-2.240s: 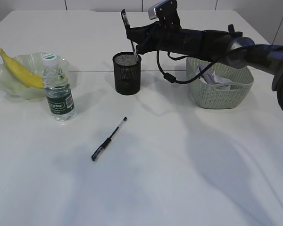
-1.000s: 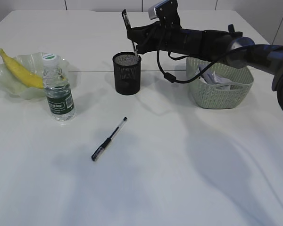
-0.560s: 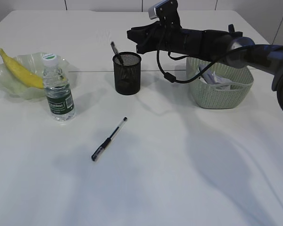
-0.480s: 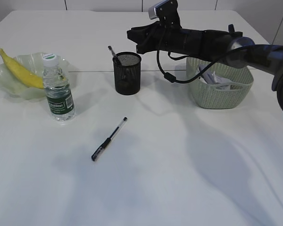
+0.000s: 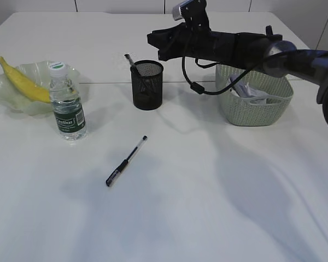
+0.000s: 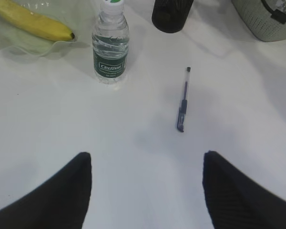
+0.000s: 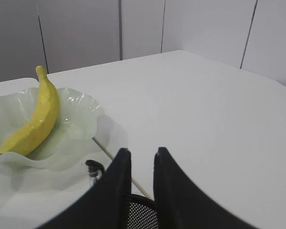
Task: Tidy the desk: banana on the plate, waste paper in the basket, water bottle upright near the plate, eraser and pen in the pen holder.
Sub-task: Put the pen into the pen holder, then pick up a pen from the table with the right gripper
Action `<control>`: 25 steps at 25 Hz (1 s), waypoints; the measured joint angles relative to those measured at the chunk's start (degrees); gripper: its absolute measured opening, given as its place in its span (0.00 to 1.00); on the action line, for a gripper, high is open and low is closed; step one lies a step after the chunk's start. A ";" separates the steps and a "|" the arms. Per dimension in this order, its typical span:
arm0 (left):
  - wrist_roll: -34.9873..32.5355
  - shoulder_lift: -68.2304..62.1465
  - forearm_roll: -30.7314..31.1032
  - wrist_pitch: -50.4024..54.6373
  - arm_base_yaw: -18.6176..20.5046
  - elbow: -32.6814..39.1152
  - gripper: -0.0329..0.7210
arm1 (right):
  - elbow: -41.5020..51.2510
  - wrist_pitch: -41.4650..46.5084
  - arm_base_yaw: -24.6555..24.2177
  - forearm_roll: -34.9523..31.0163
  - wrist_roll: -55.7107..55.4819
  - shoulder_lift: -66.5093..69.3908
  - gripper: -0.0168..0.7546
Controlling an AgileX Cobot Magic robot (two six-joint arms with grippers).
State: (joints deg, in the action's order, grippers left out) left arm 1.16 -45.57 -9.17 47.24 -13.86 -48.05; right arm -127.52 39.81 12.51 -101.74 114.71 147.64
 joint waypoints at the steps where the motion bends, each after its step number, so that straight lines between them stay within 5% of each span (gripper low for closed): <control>1: 0.00 0.00 0.00 0.12 0.00 0.00 0.73 | 0.00 0.00 0.00 0.92 -0.72 -0.29 0.19; 5: 0.00 0.00 0.00 1.39 0.00 0.00 0.73 | 0.00 0.00 0.00 8.21 -8.04 -2.44 0.19; 17: 0.00 0.00 0.00 4.36 0.00 0.00 0.73 | 0.00 3.14 0.00 44.70 -46.41 -10.76 0.19; 25: 0.00 0.00 0.00 7.14 0.00 0.00 0.73 | 0.00 8.37 1.72 64.72 -61.73 -17.01 0.19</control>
State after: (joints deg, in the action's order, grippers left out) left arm 1.16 -45.57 -9.17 54.38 -13.86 -48.05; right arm -127.52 48.18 14.23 -37.02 52.98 130.63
